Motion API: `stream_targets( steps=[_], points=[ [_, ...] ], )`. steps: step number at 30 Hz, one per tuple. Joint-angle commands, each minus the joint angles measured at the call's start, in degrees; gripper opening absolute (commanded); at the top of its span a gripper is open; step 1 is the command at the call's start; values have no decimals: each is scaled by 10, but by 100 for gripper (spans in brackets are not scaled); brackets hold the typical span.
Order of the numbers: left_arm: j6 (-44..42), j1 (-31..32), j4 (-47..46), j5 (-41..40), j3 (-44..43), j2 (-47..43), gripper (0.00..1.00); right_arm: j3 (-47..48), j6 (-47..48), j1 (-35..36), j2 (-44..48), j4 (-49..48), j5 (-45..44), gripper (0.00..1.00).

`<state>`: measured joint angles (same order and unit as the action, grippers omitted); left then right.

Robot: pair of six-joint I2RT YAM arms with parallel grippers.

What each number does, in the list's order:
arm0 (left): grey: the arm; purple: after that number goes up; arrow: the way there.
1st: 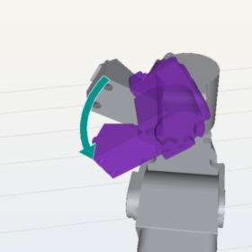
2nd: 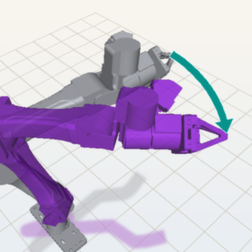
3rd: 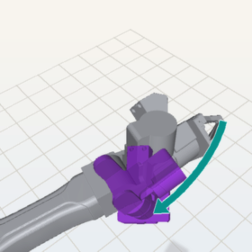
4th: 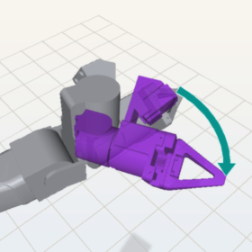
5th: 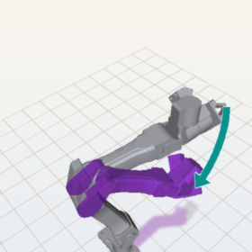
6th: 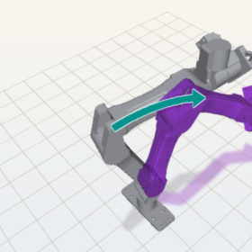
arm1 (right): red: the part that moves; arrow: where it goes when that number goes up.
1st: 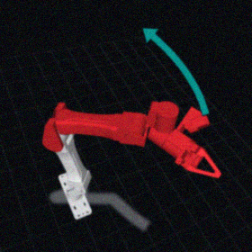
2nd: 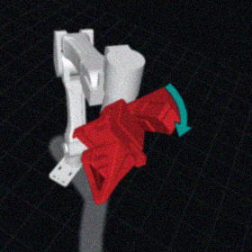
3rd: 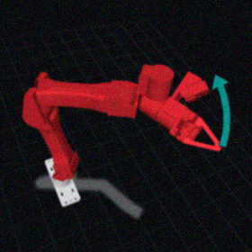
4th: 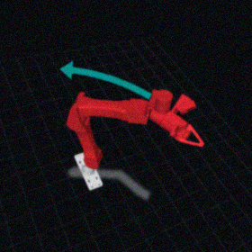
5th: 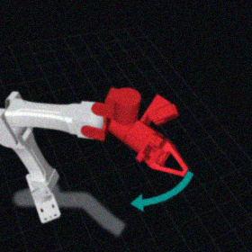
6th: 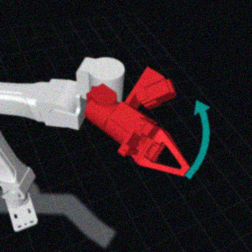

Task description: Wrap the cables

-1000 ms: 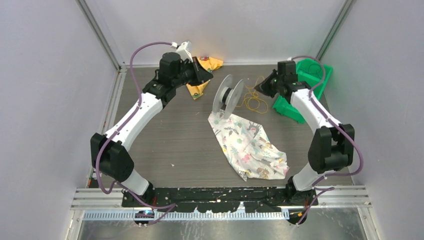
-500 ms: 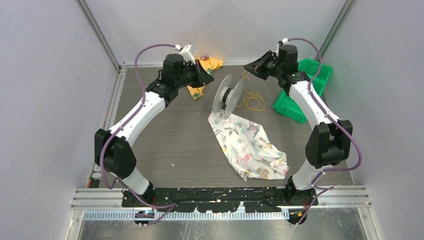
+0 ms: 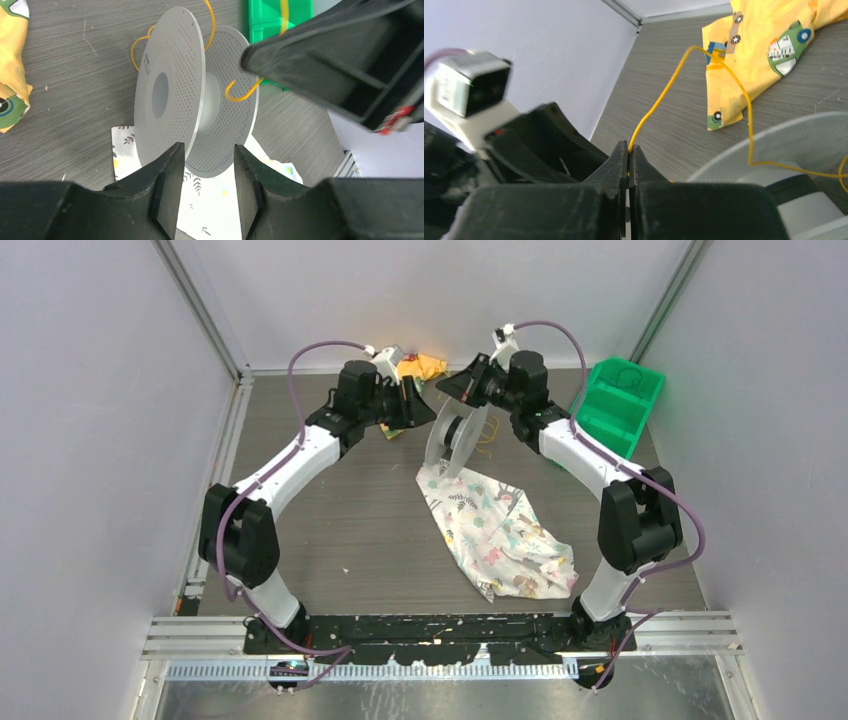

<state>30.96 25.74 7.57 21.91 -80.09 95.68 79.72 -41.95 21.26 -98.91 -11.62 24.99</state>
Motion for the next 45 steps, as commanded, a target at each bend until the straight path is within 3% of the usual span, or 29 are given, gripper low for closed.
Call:
stream_targets(
  steps=[1, 7, 30, 37, 40, 45],
  points=[
    [-14, -3, -6, -11, 4, -17, 47, -53, 26, -4, 4, -163, 32, 1],
    [-23, -3, -19, -31, 33, -42, 55, -69, 52, -5, -4, -173, 74, 1],
    [5, 4, -67, -4, 53, -23, 58, -134, 85, -22, 5, -209, 101, 1],
    [-75, 51, -121, -95, 80, -28, 63, -136, 25, -22, -4, -241, 100, 1],
    [-112, 69, -195, -136, 126, -34, 64, -129, 8, -21, -3, -242, 99, 1],
    [-115, 80, -257, -181, 153, -26, 65, -135, 7, -21, -4, -256, 105, 0]
  ],
)
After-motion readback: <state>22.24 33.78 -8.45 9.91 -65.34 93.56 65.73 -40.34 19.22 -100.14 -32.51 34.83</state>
